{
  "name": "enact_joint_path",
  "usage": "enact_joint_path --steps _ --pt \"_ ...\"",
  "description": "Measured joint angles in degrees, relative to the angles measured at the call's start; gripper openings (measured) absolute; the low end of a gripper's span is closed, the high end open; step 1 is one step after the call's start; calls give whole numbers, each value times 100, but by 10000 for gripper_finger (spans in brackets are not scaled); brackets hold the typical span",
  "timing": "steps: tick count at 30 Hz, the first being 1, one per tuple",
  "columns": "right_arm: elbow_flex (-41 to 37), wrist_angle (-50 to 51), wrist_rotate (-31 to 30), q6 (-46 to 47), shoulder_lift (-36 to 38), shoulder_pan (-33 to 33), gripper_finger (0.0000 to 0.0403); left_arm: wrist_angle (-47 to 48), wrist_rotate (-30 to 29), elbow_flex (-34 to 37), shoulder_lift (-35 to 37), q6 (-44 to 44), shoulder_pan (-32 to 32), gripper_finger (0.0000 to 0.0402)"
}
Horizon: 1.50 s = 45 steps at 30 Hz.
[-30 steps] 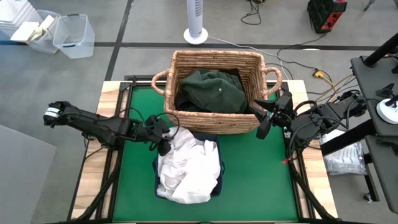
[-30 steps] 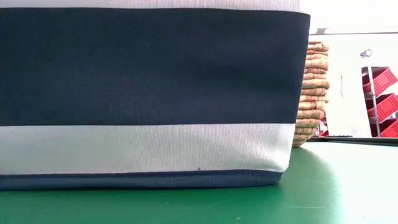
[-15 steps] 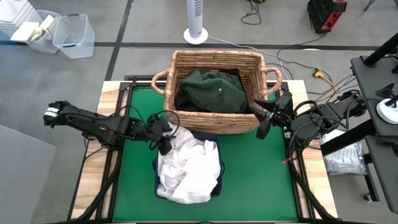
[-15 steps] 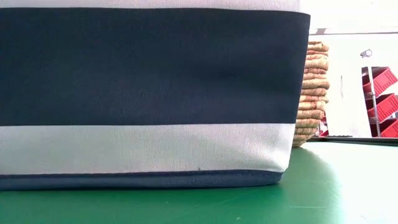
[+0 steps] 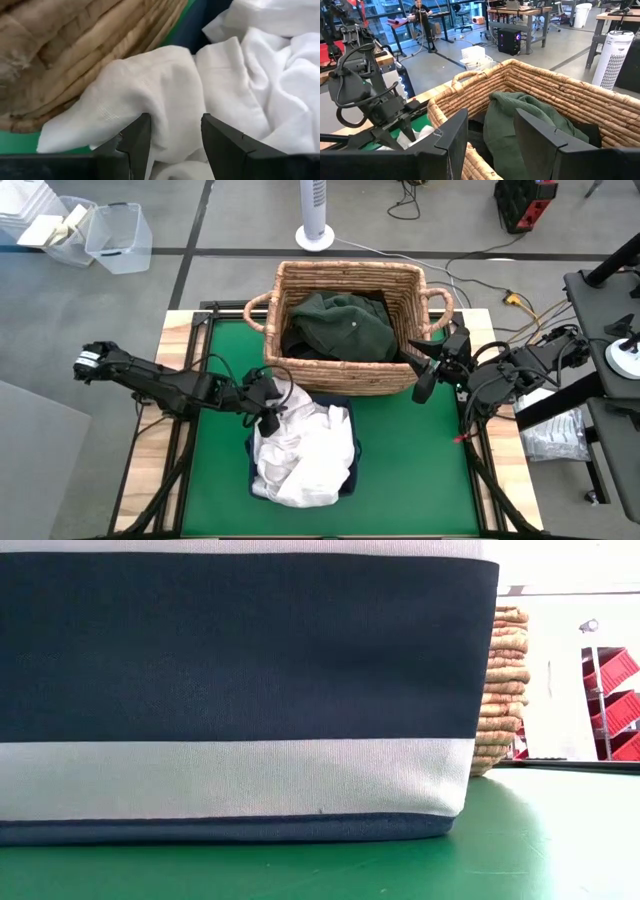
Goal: Sort clothes
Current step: Put the white shirt into the blue laundry organizer
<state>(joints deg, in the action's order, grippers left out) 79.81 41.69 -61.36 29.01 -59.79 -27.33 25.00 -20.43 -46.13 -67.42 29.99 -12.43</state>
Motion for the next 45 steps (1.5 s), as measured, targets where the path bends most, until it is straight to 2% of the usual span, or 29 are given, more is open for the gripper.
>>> enact_joint_path --steps 6,9,13,17,19,21,25,29,32,35,38,41,45 --pt "0 0 0 42 0 0 150 -77 4 0 -11 -34 -163 140" --pt "0 0 0 46 0 0 150 -67 65 0 -11 -139 -287 98" --pt "0 -4 0 59 0 0 150 -53 258 4 -11 -177 -475 15" --pt "0 -20 -8 57 -34 0 150 -67 408 11 -22 -148 -593 4" --pt "0 -24 -29 57 -79 0 150 -123 694 11 -67 -142 -602 1" --pt "0 -21 -35 59 -115 0 150 -120 940 12 -106 -105 -631 1" --pt "0 -28 -35 114 -185 0 150 185 756 -364 -69 -58 -657 0" --pt "0 -37 -33 156 -257 0 150 1615 -745 -1008 -45 230 -653 0" --pt "0 -39 -33 163 -297 0 150 2432 -1441 -1317 -44 377 -606 8" --pt "0 -39 -28 200 -313 0 150 2698 -1439 -1297 -9 465 -558 27" --pt "0 -42 -28 208 -323 0 150 2631 -1120 -1059 76 565 -557 57" --pt "0 -40 -23 208 -336 0 150 2281 -887 -716 109 653 -592 93" --pt "0 -41 10 208 -339 0 150 1570 -884 -348 179 871 -592 139"
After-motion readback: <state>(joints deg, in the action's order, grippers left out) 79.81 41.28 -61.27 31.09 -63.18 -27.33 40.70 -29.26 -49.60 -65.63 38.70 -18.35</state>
